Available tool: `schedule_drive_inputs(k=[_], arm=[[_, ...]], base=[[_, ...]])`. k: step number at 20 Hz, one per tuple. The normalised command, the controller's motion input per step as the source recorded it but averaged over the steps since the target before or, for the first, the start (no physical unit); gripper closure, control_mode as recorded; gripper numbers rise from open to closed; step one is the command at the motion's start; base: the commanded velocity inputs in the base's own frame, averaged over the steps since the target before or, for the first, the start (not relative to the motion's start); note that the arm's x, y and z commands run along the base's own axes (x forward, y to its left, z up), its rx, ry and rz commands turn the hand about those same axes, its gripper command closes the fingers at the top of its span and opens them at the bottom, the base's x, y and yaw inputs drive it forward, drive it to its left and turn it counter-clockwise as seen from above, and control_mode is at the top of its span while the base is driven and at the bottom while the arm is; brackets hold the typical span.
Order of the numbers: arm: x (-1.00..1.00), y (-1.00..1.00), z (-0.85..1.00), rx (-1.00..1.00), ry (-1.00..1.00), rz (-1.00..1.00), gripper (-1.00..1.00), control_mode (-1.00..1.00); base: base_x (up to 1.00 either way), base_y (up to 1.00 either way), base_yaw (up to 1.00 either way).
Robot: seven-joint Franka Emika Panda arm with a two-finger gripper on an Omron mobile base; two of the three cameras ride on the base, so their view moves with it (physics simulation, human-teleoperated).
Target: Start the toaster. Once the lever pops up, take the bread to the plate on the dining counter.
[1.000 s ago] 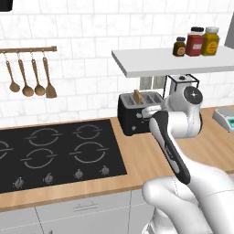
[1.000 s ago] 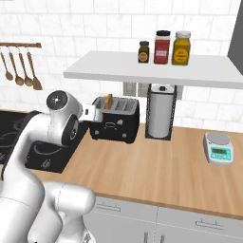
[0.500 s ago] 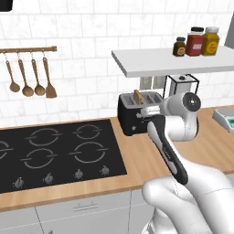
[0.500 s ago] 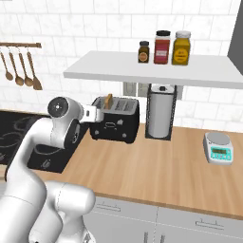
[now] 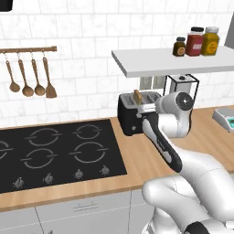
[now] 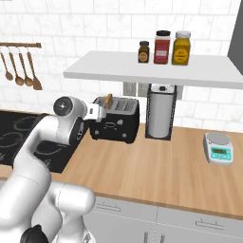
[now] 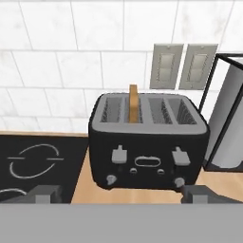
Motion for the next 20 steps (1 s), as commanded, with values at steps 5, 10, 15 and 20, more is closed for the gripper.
schedule_drive_inputs(k=[5, 10, 15, 20], arm=[[0.25, 0.0, -0.02, 0.0, -0.01, -0.01, -1.0, -1.0], [0.09, 0.0, -0.23, 0.0, -0.04, 0.0, -1.0, -1.0], [0.16, 0.0, -0.23, 0.0, 0.0, 0.0, -1.0, -1.0], [0.18, 0.0, -0.17, 0.0, 0.0, 0.0, -1.0, -1.0]], base=[[0.0, 0.0, 0.0], [0.0, 0.0, 0.0], [0.0, 0.0, 0.0], [0.0, 0.0, 0.0]])
